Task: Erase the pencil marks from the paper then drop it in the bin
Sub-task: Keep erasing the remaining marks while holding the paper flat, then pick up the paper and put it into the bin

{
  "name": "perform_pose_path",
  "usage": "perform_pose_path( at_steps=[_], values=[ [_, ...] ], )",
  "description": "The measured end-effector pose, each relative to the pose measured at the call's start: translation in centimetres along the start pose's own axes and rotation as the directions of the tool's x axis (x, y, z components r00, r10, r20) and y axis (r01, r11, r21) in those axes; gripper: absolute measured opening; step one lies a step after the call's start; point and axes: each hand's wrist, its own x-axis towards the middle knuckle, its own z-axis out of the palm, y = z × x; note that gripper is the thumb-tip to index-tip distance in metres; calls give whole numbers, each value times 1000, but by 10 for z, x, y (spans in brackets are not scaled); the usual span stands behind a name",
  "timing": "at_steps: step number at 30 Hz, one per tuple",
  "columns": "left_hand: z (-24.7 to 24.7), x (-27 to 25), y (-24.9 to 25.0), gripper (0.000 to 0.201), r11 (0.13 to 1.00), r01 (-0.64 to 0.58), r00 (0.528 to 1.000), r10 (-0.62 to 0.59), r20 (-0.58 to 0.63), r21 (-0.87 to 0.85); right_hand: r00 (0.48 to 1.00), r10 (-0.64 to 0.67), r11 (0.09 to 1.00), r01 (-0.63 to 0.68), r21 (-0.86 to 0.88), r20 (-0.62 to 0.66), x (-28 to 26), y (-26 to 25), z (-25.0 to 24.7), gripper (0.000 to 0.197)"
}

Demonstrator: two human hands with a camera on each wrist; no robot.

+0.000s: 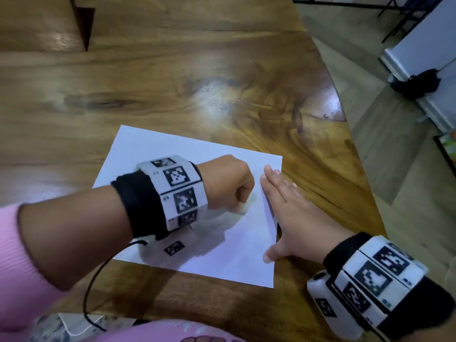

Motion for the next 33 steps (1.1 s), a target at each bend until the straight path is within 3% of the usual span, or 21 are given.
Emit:
perform_pose_path(
  at_steps=[2,4,7,9,14,16,19,22,26,29,33],
  values=[
    [-14,-4,-13,11,1000,21,997,-21,76,5,1000,0,1000,0,-4,-1,0,0,0,139],
    [-37,0,-37,13,993,110,990,-112,-82,-30,1000,5,1000,-5,6,7,0,0,0,139],
    [-75,8,-73,8,957,257,878,-289,-381,-134,1000,10,1000,-11,15,18,-1,-1,-2,138],
    [-89,15,-90,9,923,319,810,-383,-443,-214,1000,18,1000,-18,20,17,-1,-2,-3,137],
    [-89,28,-105,14,906,357,808,-421,-413,-225,1000,10,999,-9,43,-7,-3,-5,-7,134],
    [-89,26,-107,17,908,367,807,-419,-416,-202,997,25,995,-18,101,-72,-1,-6,-13,119],
    [-91,15,-112,30,891,389,780,-454,-430,-235,966,95,986,-58,157,-240,11,-5,-23,76],
    [-89,-4,-116,39,882,425,756,-470,-455,-204,910,230,967,-176,182,-345,30,0,-32,79],
    [-66,-36,-122,45,856,509,778,-504,-375,-92,902,318,942,-266,204,-293,45,2,-41,85],
    [-46,-54,-123,57,812,575,746,-572,-340,-102,911,320,938,-265,224,-262,49,0,-45,77],
    [-28,-73,-124,52,829,528,733,-554,-394,-184,916,323,932,-265,246,-236,52,-1,-46,63]
  ],
)
